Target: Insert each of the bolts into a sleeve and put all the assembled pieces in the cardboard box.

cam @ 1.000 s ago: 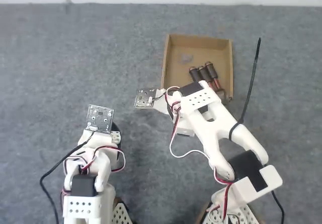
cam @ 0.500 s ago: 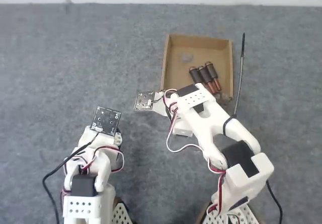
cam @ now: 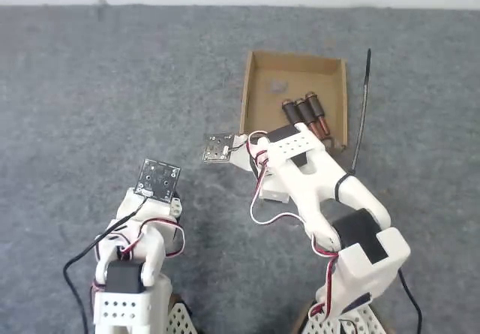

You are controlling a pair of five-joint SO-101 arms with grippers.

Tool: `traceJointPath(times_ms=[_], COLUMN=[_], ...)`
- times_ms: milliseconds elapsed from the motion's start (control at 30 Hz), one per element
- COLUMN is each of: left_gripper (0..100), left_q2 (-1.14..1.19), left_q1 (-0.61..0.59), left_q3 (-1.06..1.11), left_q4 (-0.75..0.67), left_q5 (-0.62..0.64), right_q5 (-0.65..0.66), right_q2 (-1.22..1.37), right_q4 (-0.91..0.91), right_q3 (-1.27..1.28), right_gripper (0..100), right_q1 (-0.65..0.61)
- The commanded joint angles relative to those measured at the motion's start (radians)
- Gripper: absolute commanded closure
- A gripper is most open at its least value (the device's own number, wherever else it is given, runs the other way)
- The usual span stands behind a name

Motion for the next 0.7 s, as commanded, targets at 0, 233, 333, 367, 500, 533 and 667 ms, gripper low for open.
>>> traceJointPath(times_ms=[0, 233, 333, 367, 500, 533, 667], left_gripper=[99, 99, 99, 99, 99, 99, 99], left_q2=[0.002, 0.002, 0.002, 0.002, 0.002, 0.002, 0.002], left_q1=[-0.003, -0.003, -0.003, -0.003, -0.003, -0.003, -0.003], left_q3=[-0.012, -0.012, -0.012, -0.012, -0.012, -0.012, -0.012], left_q4=[0.003, 0.002, 0.002, 0.002, 0.002, 0.002, 0.002], left_q5=[-0.009, -0.009, -0.009, -0.009, -0.009, -0.009, -0.009], right_q5=[0.006, -0.133, -0.269, -0.319, -0.606, -0.671, -0.766], right_q2=[0.004, -0.024, -0.096, -0.127, -0.260, -0.288, -0.352], right_q4=[0.004, 0.053, 0.105, 0.120, 0.168, 0.176, 0.174], right_q3=[-0.021, -0.034, -0.037, -0.037, -0.035, -0.029, 0.034], right_gripper=[97.8, 99.2, 99.2, 99.2, 99.2, 99.2, 99.2], right_q1=[0.031, 0.090, 0.153, 0.177, 0.271, 0.295, 0.386])
